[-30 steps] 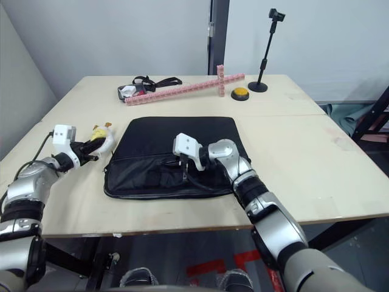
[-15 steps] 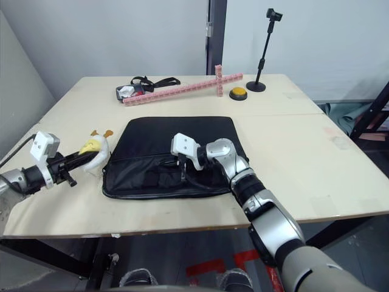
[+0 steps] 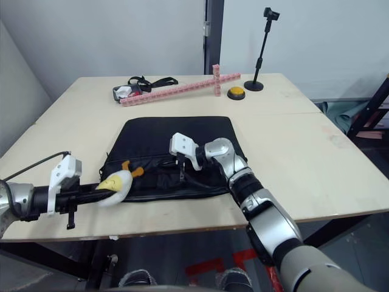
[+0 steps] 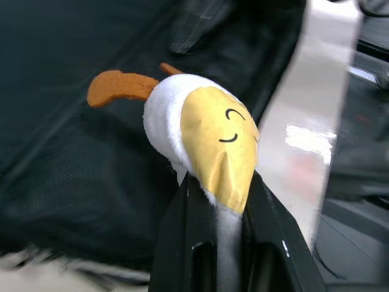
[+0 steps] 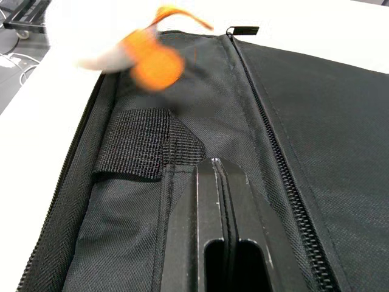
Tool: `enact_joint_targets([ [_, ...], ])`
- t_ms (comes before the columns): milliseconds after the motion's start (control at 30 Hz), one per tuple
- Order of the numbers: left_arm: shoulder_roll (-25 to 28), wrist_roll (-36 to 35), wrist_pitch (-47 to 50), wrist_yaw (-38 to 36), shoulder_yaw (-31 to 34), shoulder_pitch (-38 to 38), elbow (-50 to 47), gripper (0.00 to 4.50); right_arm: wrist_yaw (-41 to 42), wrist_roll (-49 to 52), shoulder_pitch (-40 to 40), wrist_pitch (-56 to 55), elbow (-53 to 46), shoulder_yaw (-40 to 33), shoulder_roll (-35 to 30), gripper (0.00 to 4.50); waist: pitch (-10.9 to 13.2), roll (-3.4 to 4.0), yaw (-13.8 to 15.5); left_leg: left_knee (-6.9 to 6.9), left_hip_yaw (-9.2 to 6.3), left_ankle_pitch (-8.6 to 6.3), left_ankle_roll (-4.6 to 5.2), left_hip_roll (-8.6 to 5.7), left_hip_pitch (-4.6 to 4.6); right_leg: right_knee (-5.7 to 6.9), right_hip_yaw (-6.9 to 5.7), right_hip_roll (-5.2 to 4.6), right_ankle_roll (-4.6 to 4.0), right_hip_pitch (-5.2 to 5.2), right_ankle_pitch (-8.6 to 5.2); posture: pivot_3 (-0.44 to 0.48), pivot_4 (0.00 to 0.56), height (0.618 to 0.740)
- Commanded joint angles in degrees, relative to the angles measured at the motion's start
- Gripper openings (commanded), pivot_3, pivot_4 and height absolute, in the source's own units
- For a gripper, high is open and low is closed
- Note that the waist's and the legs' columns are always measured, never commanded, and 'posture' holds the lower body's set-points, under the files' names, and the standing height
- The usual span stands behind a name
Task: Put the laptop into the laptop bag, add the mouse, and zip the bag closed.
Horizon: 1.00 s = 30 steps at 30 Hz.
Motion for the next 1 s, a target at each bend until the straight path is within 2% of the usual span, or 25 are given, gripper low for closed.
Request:
enact_joint_targets([
  [33, 0.44, -0.59, -0.74, -2.53, -3.15, 0.48, -4.50, 0.02, 0.08, -1.80, 1.88, 2.59, 3.44, 0.90, -0.51, 0.00, 0.00, 0.01, -0.08, 0.00, 0.03, 0.00, 0.00, 0.00, 0.00, -0.02, 0.02, 0.00, 0.00, 0.00, 0.00, 0.000, 0.150, 0.740],
  [300, -1.80, 0.62, -0.58, -1.84, -13.22, -3.41, -8.23, 0.02, -0.44, -1.91, 1.46, 3.13, 4.10, 0.68, 0.39, 0.00, -0.02, 0.02, -0.18, -0.03, 0.07, 0.00, -0.01, 0.00, 0.00, 0.00, 0.04, 0.00, -0.02, -0.05, -0.01, 0.000, 0.150, 0.740],
  [600, -1.28, 1.54, -0.42, -1.70, -13.64, -4.58, -6.46, 0.02, -1.08, -2.69, 1.26, 2.65, 4.75, 0.41, 0.16, 0.00, -0.03, 0.02, -0.08, -0.03, 0.08, 0.00, -0.01, 0.00, 0.01, 0.05, 0.06, 0.00, -0.02, -0.06, -0.01, 0.000, 0.150, 0.740],
  [1000, -6.45, 1.95, 4.77, 1.90, -23.07, -10.55, -9.14, 0.02, -1.77, -2.86, 0.02, 2.18, 6.40, 0.31, 1.00, 0.00, -0.04, 0.07, -0.17, -0.02, 0.07, 0.00, -0.01, 0.00, 0.06, 0.18, 0.06, 0.00, -0.03, -0.05, -0.01, 0.000, 0.150, 0.740],
])
